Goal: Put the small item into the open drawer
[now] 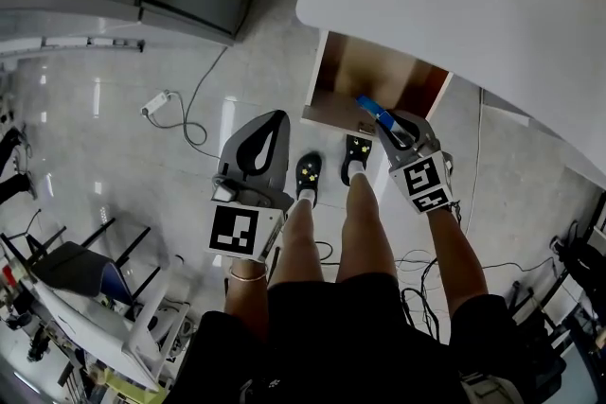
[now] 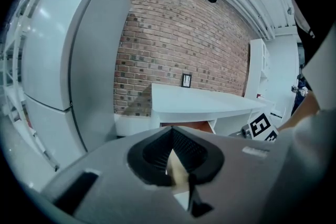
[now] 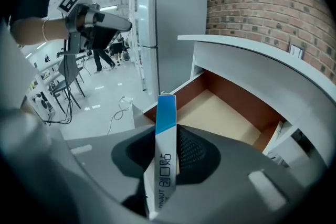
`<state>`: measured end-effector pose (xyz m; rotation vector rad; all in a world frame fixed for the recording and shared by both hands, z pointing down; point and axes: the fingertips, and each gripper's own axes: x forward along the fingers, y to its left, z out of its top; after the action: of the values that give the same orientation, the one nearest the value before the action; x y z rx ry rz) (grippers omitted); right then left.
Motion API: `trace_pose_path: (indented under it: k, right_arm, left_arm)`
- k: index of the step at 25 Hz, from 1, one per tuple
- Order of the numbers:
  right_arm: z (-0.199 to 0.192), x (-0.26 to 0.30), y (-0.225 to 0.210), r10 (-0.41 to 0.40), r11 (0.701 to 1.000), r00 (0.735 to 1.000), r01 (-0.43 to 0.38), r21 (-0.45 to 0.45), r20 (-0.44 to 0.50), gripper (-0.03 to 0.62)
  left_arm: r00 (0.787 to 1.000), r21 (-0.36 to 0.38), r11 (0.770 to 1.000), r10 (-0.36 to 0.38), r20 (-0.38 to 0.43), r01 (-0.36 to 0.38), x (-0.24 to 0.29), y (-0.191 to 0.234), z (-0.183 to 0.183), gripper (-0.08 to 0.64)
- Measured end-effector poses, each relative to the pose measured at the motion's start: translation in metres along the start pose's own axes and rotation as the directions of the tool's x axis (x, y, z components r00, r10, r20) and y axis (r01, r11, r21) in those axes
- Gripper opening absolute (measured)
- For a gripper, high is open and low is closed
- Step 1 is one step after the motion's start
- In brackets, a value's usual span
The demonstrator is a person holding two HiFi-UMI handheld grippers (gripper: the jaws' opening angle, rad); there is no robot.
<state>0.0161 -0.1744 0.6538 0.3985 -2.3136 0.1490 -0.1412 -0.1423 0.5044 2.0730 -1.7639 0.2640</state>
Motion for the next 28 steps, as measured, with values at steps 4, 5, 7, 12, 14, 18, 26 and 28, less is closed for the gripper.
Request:
trace_pose_path:
  k: [4, 5, 7, 12, 14, 18, 26, 28]
  right_arm:
    - [-0.009, 0.012, 0.005, 0.008, 0.998, 0.999, -0.011, -0.062, -0.052, 0.094]
    - [-0.011, 0.014, 0.005, 0.01, 0.997, 0.998, -0.015, -0.073, -0.061, 0.094]
    - [-0.014, 0.018, 0.006, 0.015, 0.995, 0.997, -0.022, -0.094, -0.075, 0.094]
    - [-0.017, 0.024, 0.008, 0.027, 0.991, 0.995, -0.04, -0.131, -0.099, 0.095]
    - [-0.017, 0.027, 0.01, 0.036, 0.987, 0.993, -0.052, -0.153, -0.109, 0.095]
    - [-0.021, 0.035, 0.012, 0.046, 0.981, 0.99, -0.07, -0.181, -0.132, 0.095]
    - [-0.025, 0.046, 0.012, 0.075, 0.978, 0.984, -0.104, -0.18, -0.162, 0.095]
    - [-0.027, 0.05, 0.012, 0.082, 0.976, 0.982, -0.114, -0.183, -0.171, 0.097]
  left_arm:
    - [1.0, -0.01, 1.0, 0.006, 0.002, -0.006, -0.001, 0.001, -0.003, -0.003]
    - [1.0, -0.014, 1.0, 0.006, 0.004, -0.006, -0.001, 0.001, -0.004, -0.003]
    - [1.0, -0.019, 1.0, 0.007, 0.005, -0.007, -0.001, -0.001, -0.005, -0.003]
    - [1.0, -0.026, 1.0, 0.012, 0.005, -0.012, -0.001, -0.005, -0.008, -0.003]
    - [1.0, -0.029, 0.999, 0.014, 0.003, -0.014, -0.003, -0.006, -0.009, -0.003]
    - [1.0, -0.026, 0.999, 0.018, 0.0, -0.018, -0.003, -0.006, -0.01, -0.003]
    - [1.0, -0.036, 0.999, 0.032, -0.001, -0.032, -0.007, -0.007, -0.011, -0.003]
    - [0.999, -0.04, 0.999, 0.033, -0.002, -0.034, -0.007, -0.007, -0.013, -0.003]
